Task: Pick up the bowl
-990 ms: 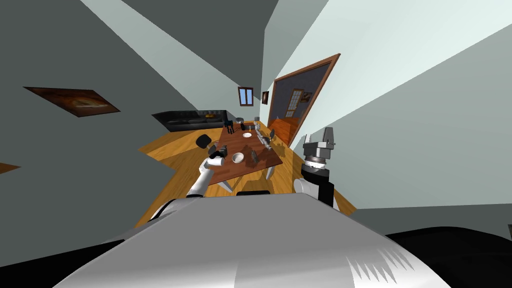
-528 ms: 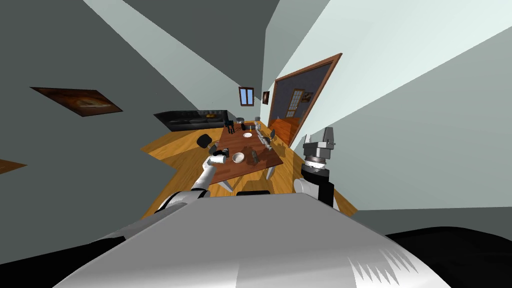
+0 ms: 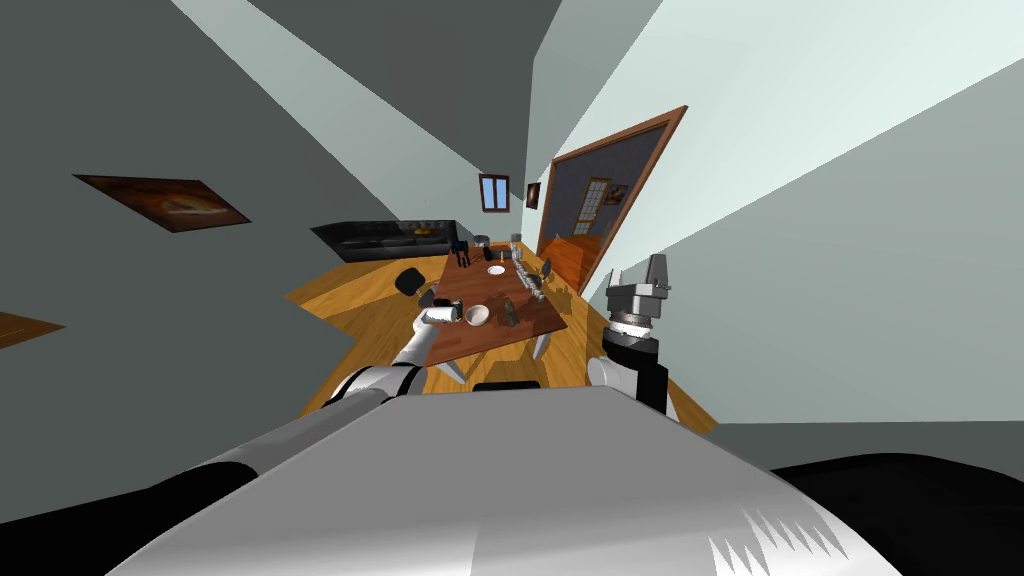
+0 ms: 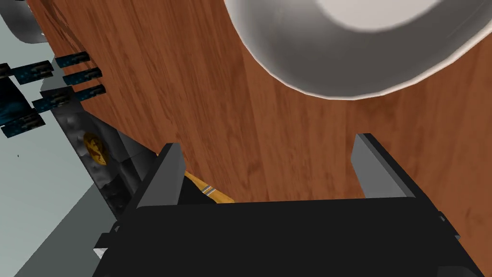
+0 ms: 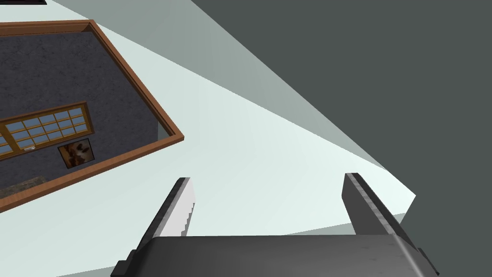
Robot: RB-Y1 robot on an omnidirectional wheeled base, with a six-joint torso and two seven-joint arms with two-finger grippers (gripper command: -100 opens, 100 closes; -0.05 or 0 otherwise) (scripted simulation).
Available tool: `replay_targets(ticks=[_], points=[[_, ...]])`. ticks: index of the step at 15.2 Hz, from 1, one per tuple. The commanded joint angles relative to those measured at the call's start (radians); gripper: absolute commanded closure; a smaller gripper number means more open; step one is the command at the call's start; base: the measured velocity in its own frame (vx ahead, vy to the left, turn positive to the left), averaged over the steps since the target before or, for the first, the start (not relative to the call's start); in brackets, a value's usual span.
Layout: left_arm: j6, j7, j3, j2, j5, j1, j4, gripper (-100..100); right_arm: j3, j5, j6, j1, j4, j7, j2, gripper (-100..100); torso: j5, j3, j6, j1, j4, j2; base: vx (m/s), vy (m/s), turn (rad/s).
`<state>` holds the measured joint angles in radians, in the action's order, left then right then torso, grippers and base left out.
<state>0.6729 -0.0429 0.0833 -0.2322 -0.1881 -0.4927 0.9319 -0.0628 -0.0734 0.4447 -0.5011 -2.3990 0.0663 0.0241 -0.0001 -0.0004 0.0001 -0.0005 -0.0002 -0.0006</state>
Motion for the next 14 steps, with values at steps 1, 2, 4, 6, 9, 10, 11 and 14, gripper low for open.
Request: replay_targets(ticks=[1,2,4,6,9,10,11,14], points=[[0.033,0.002,-0.001,0.0,-0.006,-0.002,-0.004,-100,0.0,0.0,0.0,0.0,0.0,0.0,0.0,0,0.0,0.0,0.0,0.0,0.0,0.0,0.0,0.0,0.0],[0.063,0.003,-0.002,0.006,-0.016,-0.036,-0.054,-100,0.0,0.0,0.0,0.0,0.0,0.0,0.0,0,0.0,0.0,0.0,0.0,0.0,0.0,0.005,-0.004,0.021],[0.081,0.003,-0.002,0.006,-0.016,-0.036,-0.054,-100,0.0,0.0,0.0,0.0,0.0,0.0,0.0,0,0.0,0.0,0.0,0.0,0.0,0.0,0.005,-0.005,0.009],[0.126,0.003,-0.003,0.013,-0.025,-0.07,-0.102,-100,0.0,0.0,0.0,0.0,0.0,0.0,0.0,0,0.0,0.0,0.0,0.0,0.0,0.0,0.008,-0.007,0.012],[0.169,0.004,-0.004,0.02,-0.034,-0.101,-0.147,-100,0.0,0.0,0.0,0.0,0.0,0.0,0.0,0,0.0,0.0,0.0,0.0,0.0,0.0,0.011,-0.009,0.009],[0.202,0.005,-0.005,0.026,-0.042,-0.131,-0.19,-100,0.0,0.0,0.0,0.0,0.0,0.0,0.0,0,0.0,0.0,0.0,0.0,0.0,0.0,0.009,-0.01,0.011],[0.209,0.005,-0.005,0.026,-0.042,-0.131,-0.19,-100,0.0,0.0,0.0,0.0,0.0,0.0,0.0,0,0.0,0.0,0.0,-0.001,0.0,0.0,0.011,-0.01,0.006],[0.274,0.006,-0.008,0.039,-0.057,-0.184,-0.253,-100,0.0,0.0,0.0,0.0,0.0,0.0,0.0,0,0.0,0.0,0.0,-0.001,0.0,0.0,0.015,-0.011,0.007]])
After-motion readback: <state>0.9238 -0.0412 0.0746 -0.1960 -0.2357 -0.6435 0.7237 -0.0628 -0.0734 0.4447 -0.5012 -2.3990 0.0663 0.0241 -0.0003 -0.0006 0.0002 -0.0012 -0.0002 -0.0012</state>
